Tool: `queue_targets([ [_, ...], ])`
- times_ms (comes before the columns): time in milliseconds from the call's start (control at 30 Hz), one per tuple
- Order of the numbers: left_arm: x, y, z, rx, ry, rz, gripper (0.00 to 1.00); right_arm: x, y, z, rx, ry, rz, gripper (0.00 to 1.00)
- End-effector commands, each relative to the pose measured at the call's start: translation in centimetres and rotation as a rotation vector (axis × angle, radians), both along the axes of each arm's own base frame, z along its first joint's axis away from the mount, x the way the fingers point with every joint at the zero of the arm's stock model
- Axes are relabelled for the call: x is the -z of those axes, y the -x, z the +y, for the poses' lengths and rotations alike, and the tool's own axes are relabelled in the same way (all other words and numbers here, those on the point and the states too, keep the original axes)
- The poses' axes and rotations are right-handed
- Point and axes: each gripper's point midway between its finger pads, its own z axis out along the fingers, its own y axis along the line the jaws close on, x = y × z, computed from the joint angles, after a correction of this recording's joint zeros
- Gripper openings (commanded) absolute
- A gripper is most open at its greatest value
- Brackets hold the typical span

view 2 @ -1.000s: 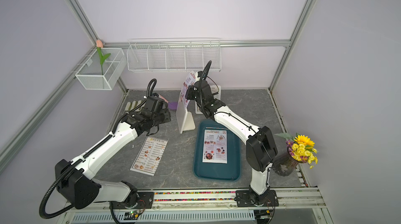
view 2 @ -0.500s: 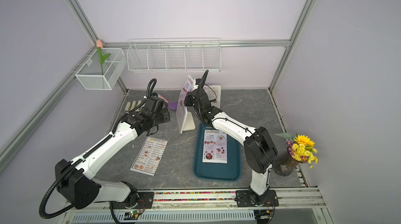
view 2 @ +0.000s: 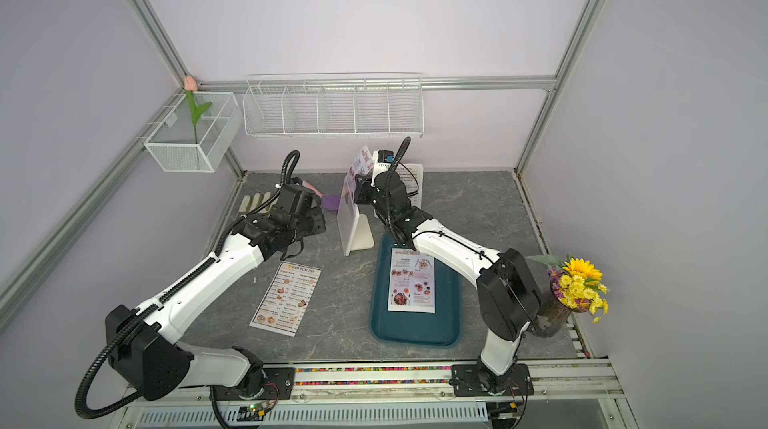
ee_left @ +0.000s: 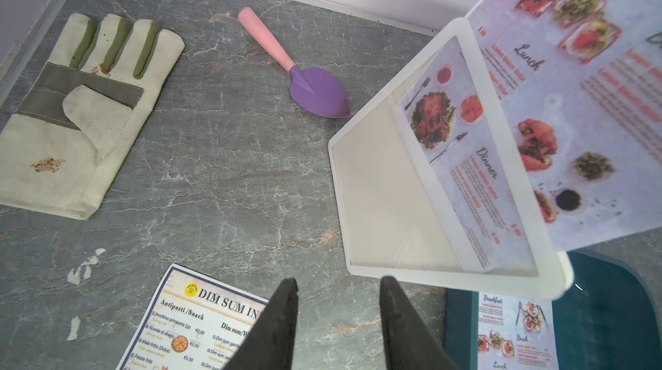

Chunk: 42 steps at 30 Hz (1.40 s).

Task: Replace the menus in the menu holders
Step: Insert the menu into the menu holder.

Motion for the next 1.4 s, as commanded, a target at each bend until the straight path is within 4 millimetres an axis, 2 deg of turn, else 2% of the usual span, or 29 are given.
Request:
queue_targets([
  [0, -1.0, -0.3, 0.1, -0.010, 0.003, -0.028, 0.41, -0.5, 1.5, 0.6, -0.043, -0.017, 0.020, 0.16],
  [300, -1.3, -0.2, -0.1, -0.003, 0.022, -0.034, 0.41, 1.1, 3.7, 0.7, -0.075, 0.026, 0.074, 0.14],
  [500, -1.3, -0.1, -0.1, -0.005, 0.027, -0.035, 0.41, 1.9, 5.4, 0.8, -0.126, 0.042, 0.119, 0.19],
  [667, -1.4, 0.0, -0.3, 0.000, 0.037, -0.037, 0.41, 1.0, 3.9, -0.1, -0.119, 0.085, 0.101, 0.34],
  [867, -1.6, 0.0, 0.0, -0.006, 0.030, -0.043, 0.41, -0.4, 2.1, -1.7, -0.119, 0.086, 0.093, 0.37],
  [1000, -1.5, -0.1, -0.1, -0.006, 0.029, -0.040, 0.41, -1.0, 1.4, -2.4, -0.119, 0.084, 0.096, 0.27],
  [1133, -1.3, -0.3, -0.4, -0.002, 0.034, -0.034, 0.41, -0.4, 1.3, -1.7, -0.158, 0.094, 0.124, 0.14],
  [1367, -1.1, -0.3, -0.6, 0.000, 0.038, -0.026, 0.40, 1.6, 2.0, -0.1, -0.183, 0.114, 0.162, 0.12],
])
